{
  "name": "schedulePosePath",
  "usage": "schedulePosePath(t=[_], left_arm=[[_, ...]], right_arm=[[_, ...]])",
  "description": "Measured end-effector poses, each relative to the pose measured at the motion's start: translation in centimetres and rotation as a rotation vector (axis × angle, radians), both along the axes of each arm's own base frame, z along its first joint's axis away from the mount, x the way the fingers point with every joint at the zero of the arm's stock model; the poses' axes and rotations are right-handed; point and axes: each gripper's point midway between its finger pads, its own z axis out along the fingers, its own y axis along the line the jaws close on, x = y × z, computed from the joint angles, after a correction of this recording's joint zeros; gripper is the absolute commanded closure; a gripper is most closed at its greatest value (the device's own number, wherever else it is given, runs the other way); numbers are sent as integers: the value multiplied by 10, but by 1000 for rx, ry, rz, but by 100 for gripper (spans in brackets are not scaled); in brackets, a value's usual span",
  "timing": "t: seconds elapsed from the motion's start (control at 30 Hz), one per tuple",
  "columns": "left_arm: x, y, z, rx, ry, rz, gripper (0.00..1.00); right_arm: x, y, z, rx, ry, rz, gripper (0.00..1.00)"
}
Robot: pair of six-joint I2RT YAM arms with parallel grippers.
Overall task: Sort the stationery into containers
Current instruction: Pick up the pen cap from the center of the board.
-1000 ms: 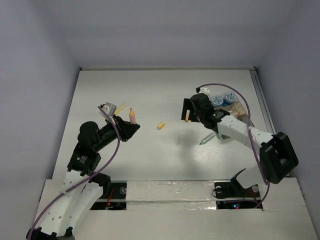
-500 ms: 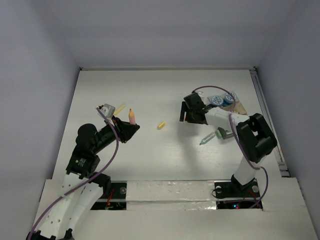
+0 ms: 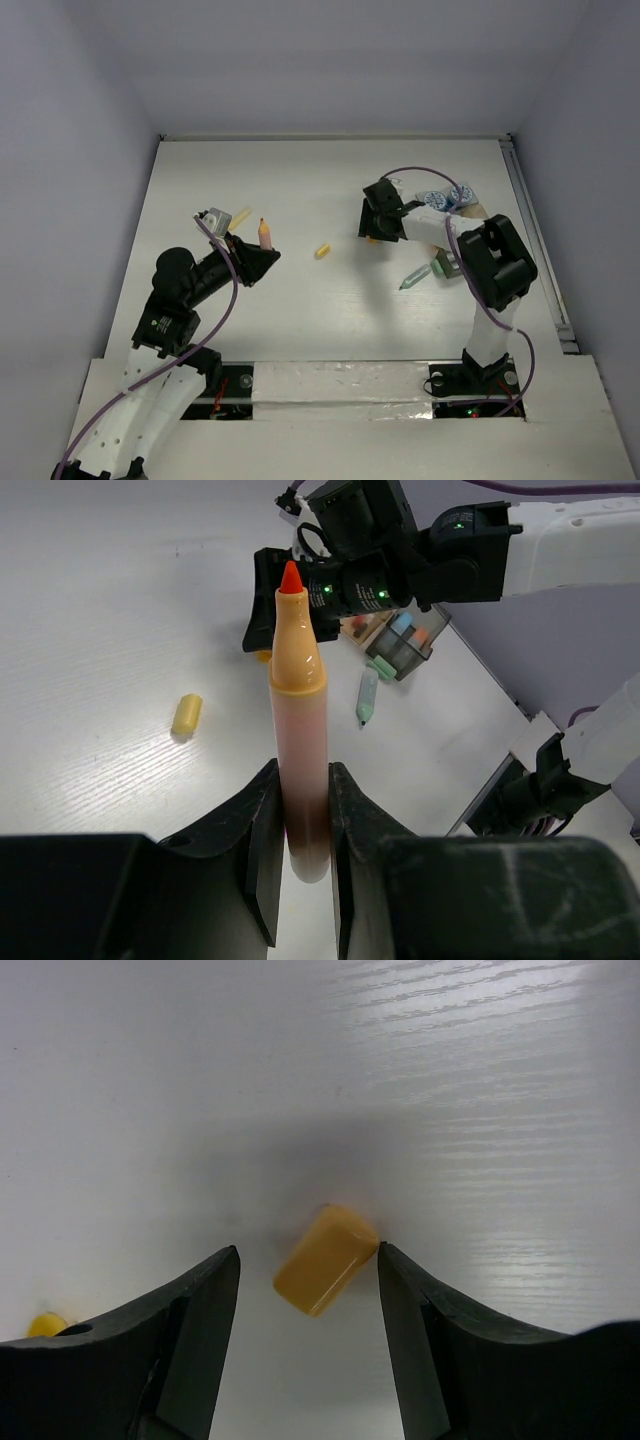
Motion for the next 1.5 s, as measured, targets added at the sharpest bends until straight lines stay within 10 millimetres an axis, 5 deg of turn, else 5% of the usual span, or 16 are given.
schedulePosePath(t=[0.17,0.27,0.47,0.7,0.97,1.07,1.2,1.33,1.43,1.5], left_arm=[[0,0,0,0,0,0,100],[0,0,0,0,0,1,100],[0,0,0,2,-2,2,100],[0,0,0,2,-2,2,100],[1,0,0,3,-1,2,100],[2,0,-3,6,10,2,100],[5,-1,-8,13,31,2,100],[8,-1,-12,18,49,4,100],[9,-1,-14,19,58,-2,100],[9,-2,-15,20,63,-8,100]], right_arm=[[4,3,-4,-1,7,4,41],[6,4,-4,-7,6,8,53],[7,2,-6,-29,12,11,54],[9,0,-6,-49,9,21,79],[5,0,2,-28,-19,46,91],[-5,3,33,37,-75,70,94],[-5,25,131,219,-312,121,94],[-27,74,240,445,-574,246,94],[-50,115,292,579,-693,348,94],[-64,141,310,646,-733,405,94]])
